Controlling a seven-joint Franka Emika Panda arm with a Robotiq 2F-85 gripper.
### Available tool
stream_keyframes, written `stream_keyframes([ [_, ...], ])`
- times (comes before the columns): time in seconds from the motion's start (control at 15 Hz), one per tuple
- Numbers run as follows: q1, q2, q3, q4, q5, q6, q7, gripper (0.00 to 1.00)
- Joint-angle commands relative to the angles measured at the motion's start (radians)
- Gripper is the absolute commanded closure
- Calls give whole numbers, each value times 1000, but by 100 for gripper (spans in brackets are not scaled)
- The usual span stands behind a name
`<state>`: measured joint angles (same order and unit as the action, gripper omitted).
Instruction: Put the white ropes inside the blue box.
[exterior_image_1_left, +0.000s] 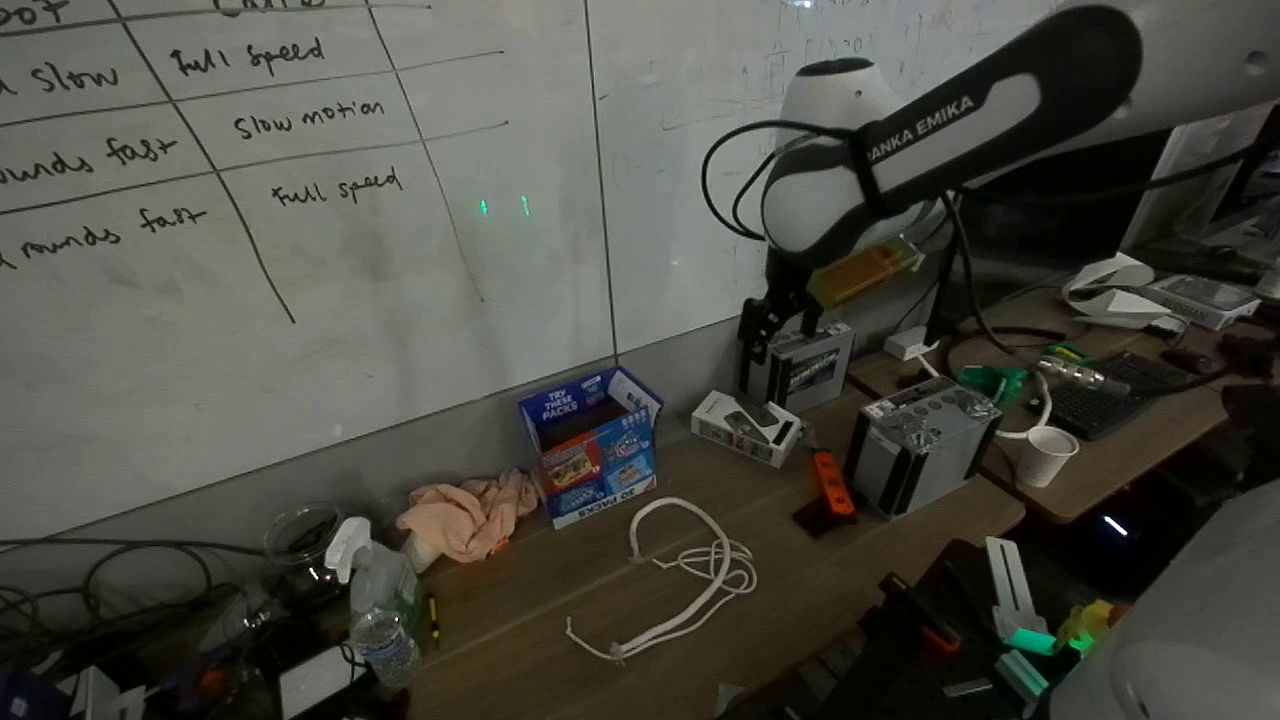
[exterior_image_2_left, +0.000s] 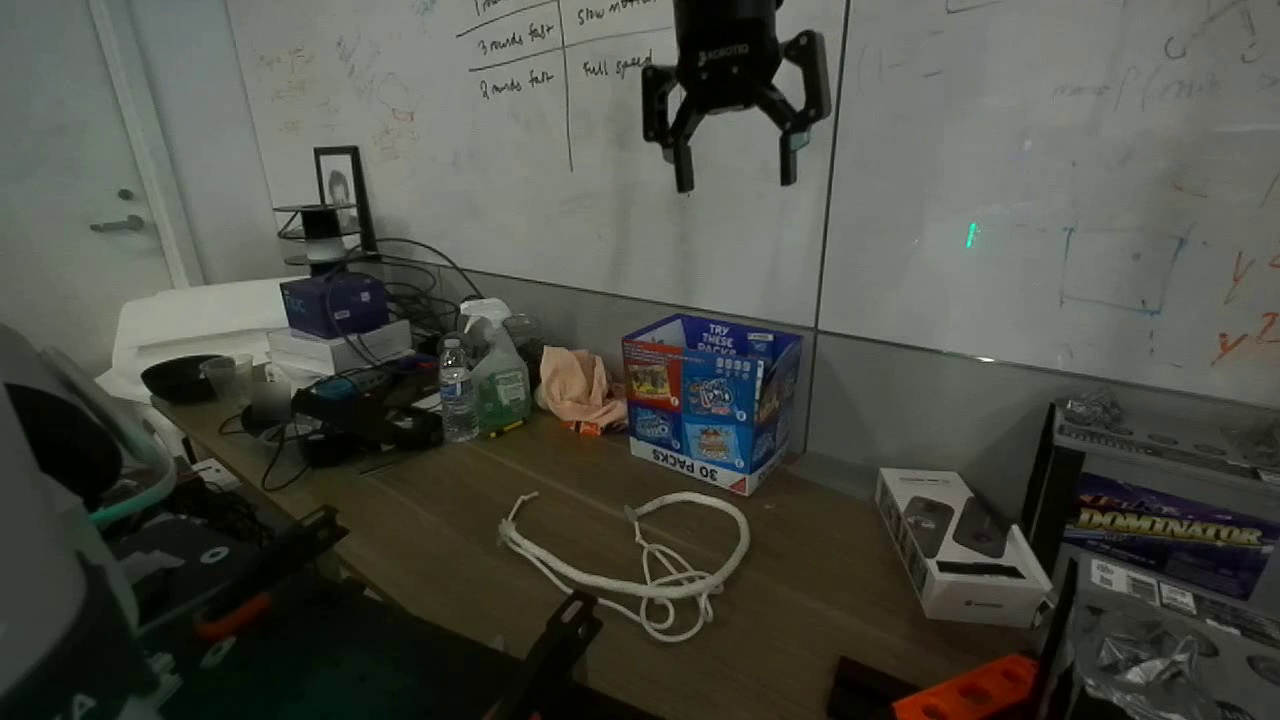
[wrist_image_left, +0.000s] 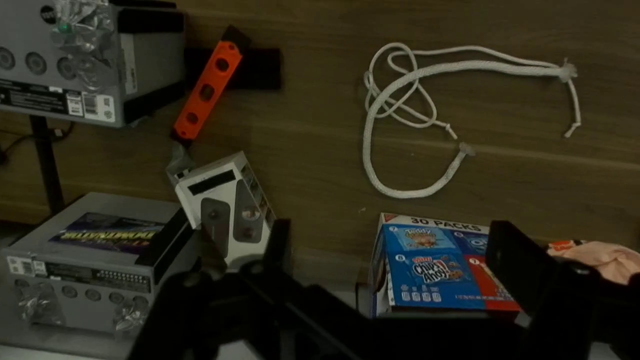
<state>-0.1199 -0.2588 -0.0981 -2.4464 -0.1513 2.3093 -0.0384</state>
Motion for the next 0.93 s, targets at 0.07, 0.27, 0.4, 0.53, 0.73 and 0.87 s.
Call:
stream_keyframes([
  [0.07,-5,121,36,-47,-29,167,162,0],
  [0.27,-5,229,41,-71,-57,308,253,0],
  [0.4,-9,326,29,-74,-138,425,364,0],
  [0.53,10,437,-9,-43,-243,479,490,0],
  [0.73,65,597,-74,9,-241,541,539,0],
  [0.87,76,700,-80,54,-149,556,477,0],
])
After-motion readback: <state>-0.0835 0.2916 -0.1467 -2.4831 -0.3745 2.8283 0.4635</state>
